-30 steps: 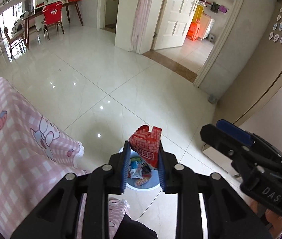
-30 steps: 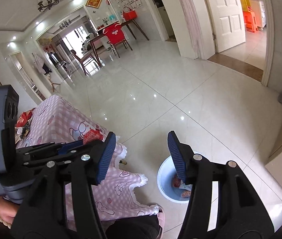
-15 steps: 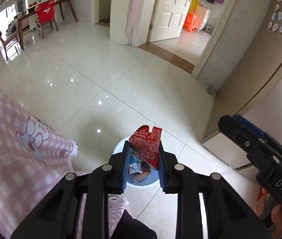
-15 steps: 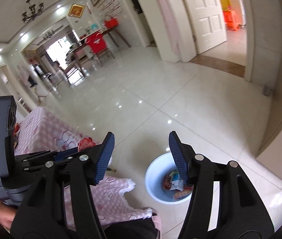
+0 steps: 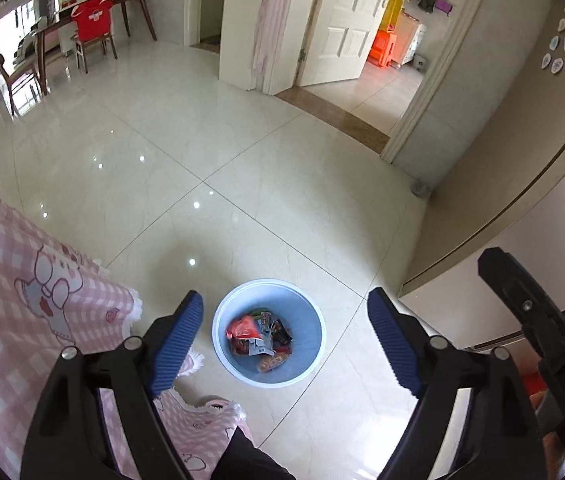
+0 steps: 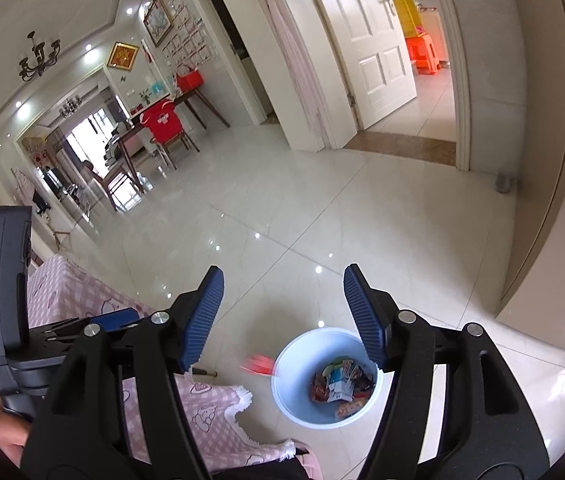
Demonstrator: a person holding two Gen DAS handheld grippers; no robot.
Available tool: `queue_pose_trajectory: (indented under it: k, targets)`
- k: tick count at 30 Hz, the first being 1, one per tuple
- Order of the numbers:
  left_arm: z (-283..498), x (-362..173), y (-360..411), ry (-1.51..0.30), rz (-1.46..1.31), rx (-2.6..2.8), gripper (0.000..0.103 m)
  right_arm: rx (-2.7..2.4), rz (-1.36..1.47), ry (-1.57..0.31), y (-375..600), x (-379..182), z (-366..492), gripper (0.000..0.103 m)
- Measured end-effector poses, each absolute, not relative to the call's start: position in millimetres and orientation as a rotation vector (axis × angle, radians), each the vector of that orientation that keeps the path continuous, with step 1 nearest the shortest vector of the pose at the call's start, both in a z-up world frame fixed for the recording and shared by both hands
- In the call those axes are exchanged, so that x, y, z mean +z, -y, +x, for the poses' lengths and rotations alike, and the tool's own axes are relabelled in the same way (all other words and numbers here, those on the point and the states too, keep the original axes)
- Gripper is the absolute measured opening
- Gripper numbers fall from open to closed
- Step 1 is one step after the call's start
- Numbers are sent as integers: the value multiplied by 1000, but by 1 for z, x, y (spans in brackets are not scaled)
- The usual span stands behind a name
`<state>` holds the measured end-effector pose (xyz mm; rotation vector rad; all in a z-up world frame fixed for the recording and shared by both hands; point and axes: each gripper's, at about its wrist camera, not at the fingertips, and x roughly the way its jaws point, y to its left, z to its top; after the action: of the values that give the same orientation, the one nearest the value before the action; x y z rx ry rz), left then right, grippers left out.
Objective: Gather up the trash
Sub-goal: 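Return both tools to the rug and grasp the blue toothpaste tube with the left tool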
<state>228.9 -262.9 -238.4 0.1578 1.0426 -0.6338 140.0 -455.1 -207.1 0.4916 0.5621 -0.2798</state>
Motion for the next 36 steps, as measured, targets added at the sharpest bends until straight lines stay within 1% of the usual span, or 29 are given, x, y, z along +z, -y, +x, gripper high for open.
queue_pose_trajectory:
  k: [9, 17, 23, 28, 32, 36]
  targets:
    - [220, -218, 234, -1000, 141, -618, 82, -221, 475, -595, 432, -203, 145, 63]
    - [212, -183, 170, -923, 97, -512, 82, -123, 430, -580, 388, -180, 154, 63]
    - [217, -154, 89, -850, 49, -392, 82, 2, 374, -580, 333, -159, 173, 63]
    - [232, -142, 1, -826, -33, -236, 82, 139, 315, -598, 270, -145, 202, 63]
    - [248, -144, -73, -820, -102, -120, 82, 256, 264, -633, 214, -140, 233, 63]
    - [266, -159, -133, -842, -155, -45, 82, 325, 232, -666, 171, -140, 262, 63]
